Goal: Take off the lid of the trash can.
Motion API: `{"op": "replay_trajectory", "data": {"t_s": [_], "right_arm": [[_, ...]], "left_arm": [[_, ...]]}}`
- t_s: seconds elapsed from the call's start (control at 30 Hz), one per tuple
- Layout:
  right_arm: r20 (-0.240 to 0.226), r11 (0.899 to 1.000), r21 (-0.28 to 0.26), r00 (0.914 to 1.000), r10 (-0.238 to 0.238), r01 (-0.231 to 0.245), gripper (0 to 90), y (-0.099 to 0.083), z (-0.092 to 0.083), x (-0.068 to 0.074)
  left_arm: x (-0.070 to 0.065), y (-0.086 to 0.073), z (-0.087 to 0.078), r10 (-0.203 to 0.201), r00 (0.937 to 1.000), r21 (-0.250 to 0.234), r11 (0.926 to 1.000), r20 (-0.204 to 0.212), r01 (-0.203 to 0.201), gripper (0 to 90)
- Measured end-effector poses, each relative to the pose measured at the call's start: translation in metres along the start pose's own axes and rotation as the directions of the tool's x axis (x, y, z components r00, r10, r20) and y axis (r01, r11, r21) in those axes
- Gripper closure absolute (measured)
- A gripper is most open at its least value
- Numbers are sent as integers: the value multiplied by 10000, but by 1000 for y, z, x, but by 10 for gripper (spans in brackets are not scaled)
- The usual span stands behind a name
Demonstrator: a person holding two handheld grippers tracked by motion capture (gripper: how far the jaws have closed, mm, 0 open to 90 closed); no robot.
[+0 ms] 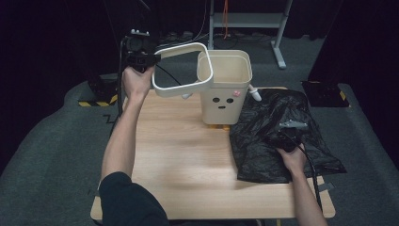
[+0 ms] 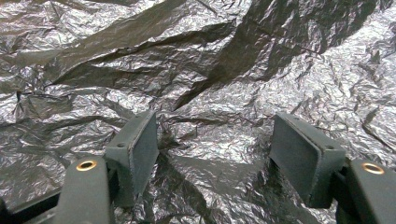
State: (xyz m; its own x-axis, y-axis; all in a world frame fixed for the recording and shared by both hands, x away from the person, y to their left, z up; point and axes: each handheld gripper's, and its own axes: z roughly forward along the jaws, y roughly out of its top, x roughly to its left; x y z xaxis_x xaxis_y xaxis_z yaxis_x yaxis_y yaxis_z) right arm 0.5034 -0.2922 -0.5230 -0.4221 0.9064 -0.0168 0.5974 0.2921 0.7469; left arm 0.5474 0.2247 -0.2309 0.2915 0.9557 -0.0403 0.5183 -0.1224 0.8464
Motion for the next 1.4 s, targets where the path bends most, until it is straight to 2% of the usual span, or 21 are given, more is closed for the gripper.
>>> {"op": "replay_trajectory", "data": {"t_s": [0.27, 0.73, 1.4], "right_arm": [[4, 10000, -8, 10000, 3, -3, 318, 0, 0, 0], [11, 10000, -20, 10000, -11, 11, 317, 0, 0, 0], [28, 10000, -13, 10000, -8, 8, 315, 0, 0, 0]], "left_arm": [[10, -9, -8, -221, 9996, -198, 9996, -151, 218, 796], [27, -29, -17, -711, 9969, -278, 9971, -329, 702, 796], [38, -60, -27, -828, 9945, -321, 9962, -648, 809, 796]]}}
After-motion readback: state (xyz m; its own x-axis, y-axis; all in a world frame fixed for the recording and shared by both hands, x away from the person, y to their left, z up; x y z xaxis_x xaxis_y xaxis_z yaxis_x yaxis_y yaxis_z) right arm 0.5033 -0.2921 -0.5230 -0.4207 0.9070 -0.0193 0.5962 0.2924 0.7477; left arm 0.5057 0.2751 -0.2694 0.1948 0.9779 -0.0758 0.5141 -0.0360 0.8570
